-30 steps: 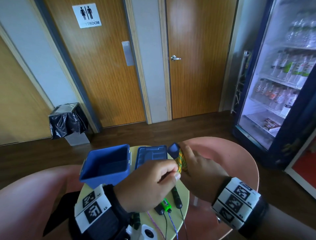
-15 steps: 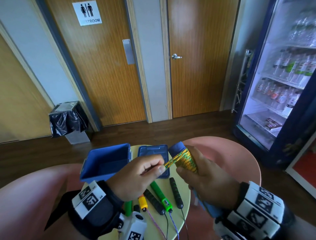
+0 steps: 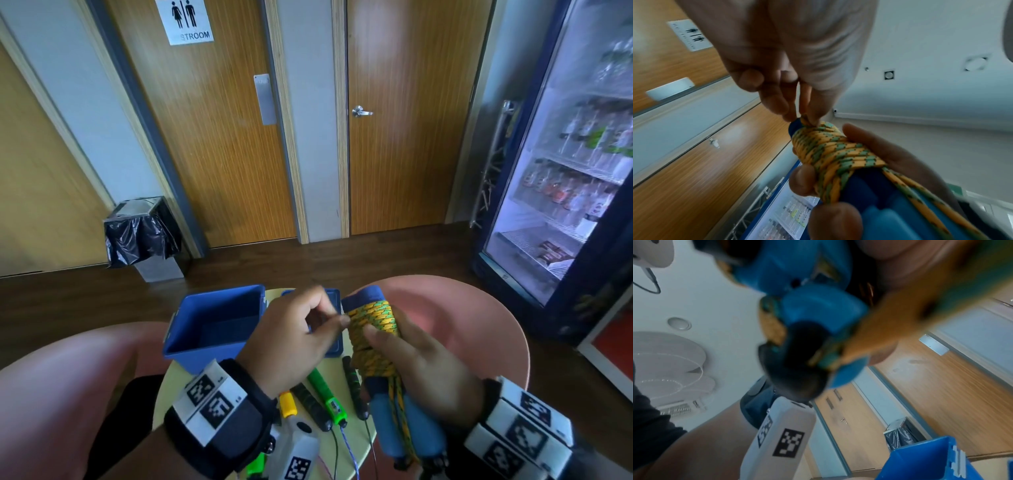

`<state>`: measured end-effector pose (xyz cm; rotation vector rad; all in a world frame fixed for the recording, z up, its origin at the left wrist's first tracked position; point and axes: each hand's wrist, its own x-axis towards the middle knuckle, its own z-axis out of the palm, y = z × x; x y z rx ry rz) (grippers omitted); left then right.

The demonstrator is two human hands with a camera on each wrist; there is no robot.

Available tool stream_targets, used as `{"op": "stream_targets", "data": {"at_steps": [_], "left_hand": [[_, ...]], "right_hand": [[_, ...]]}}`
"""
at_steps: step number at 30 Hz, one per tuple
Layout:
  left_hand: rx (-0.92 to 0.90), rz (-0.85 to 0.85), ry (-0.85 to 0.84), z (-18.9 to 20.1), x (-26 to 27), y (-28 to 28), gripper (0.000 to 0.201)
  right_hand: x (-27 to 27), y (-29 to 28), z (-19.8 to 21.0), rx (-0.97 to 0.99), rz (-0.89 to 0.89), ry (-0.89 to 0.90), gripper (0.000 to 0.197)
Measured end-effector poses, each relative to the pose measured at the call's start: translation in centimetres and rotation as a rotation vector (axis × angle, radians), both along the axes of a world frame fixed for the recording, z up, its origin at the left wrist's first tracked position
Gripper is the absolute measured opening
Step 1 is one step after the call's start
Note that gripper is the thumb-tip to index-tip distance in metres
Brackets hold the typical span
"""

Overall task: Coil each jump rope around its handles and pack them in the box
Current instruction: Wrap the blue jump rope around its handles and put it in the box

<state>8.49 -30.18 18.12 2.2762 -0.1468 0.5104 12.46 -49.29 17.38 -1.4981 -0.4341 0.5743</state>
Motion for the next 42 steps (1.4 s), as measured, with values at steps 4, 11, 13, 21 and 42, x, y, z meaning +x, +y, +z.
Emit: {"op": "stream_targets", "data": {"at_steps": [4, 11, 13, 21, 42], "left_hand": [[0.151, -0.067, -0.249, 0.8, 0.0, -0.8, 0.012], [0.468, 0.018, -0.383, 1.0, -0.3, -1.9, 0.007], [0.464, 0.051, -0.407, 0.6, -0.4, -2.3, 0.007], [-0.403, 0.002, -0.178, -0.5, -1.2, -5.0, 0.031], [-0.805, -0.015, 0.077, -1.7, 0.1, -4.5, 0.033]], "right_hand": [[-0.4, -0.2, 1.3, -0.041, -0.011, -0.041, 0.040], [-0.9, 0.2, 1.2, -0.153, -0.093, -0.197, 0.011], [-0.9, 0.4, 1.0, -0.170, -0.121, -0.269, 0.013], [-0.8, 1.2, 1.3, -0.250, -0.215, -0.517, 0.048], [-0.6, 1.9, 0.5, -0.566, -0.176, -0.747, 0.071]]}}
